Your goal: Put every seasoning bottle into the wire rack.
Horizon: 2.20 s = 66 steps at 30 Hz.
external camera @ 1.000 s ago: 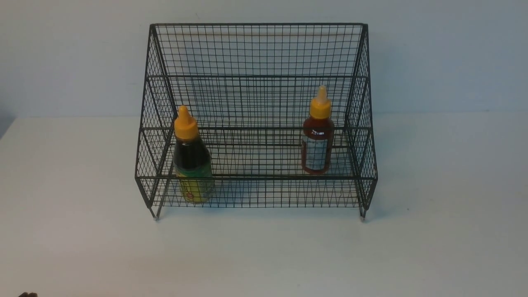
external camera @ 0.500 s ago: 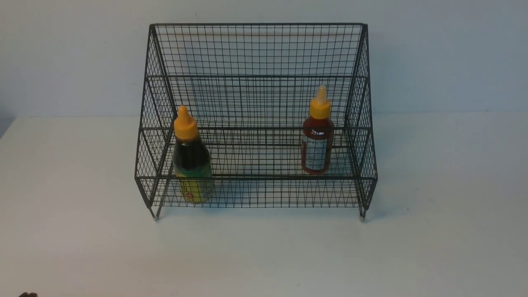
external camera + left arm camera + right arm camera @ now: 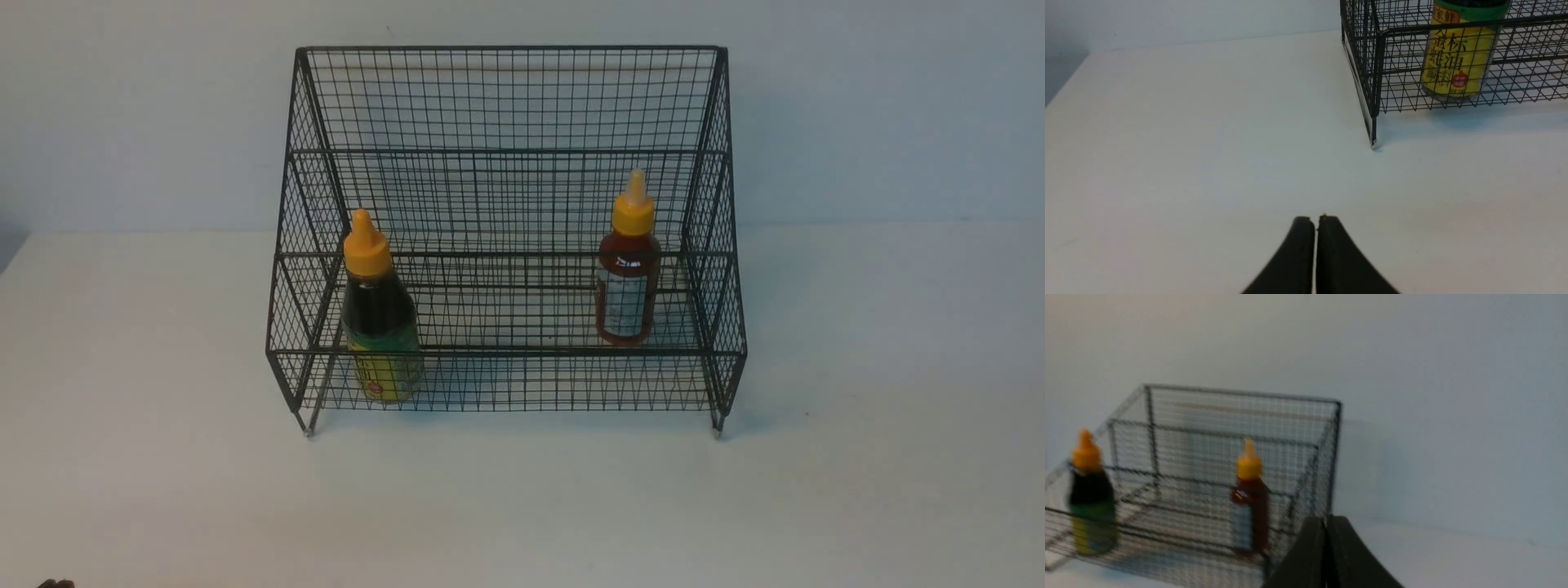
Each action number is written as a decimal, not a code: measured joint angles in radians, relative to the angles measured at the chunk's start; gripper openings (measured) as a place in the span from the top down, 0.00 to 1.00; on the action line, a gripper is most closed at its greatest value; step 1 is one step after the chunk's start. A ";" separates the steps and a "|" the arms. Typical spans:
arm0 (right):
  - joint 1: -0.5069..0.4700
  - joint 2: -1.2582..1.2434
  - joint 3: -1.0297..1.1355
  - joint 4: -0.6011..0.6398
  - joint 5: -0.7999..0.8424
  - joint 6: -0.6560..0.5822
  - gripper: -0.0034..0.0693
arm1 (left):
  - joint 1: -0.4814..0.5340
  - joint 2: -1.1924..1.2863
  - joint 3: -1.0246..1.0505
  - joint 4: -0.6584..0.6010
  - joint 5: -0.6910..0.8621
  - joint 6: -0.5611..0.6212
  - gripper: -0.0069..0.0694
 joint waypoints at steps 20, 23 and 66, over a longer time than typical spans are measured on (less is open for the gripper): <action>-0.223 -0.059 0.325 -0.035 -0.072 0.003 0.97 | 0.000 0.000 0.000 0.000 -0.002 -0.001 0.91; -0.224 -0.059 0.325 -0.035 -0.072 0.003 0.97 | 0.000 0.000 0.000 0.000 -0.002 -0.001 0.91; -0.224 -0.059 0.326 -0.035 -0.072 0.003 0.97 | 0.000 0.000 0.001 0.000 -0.002 -0.001 0.91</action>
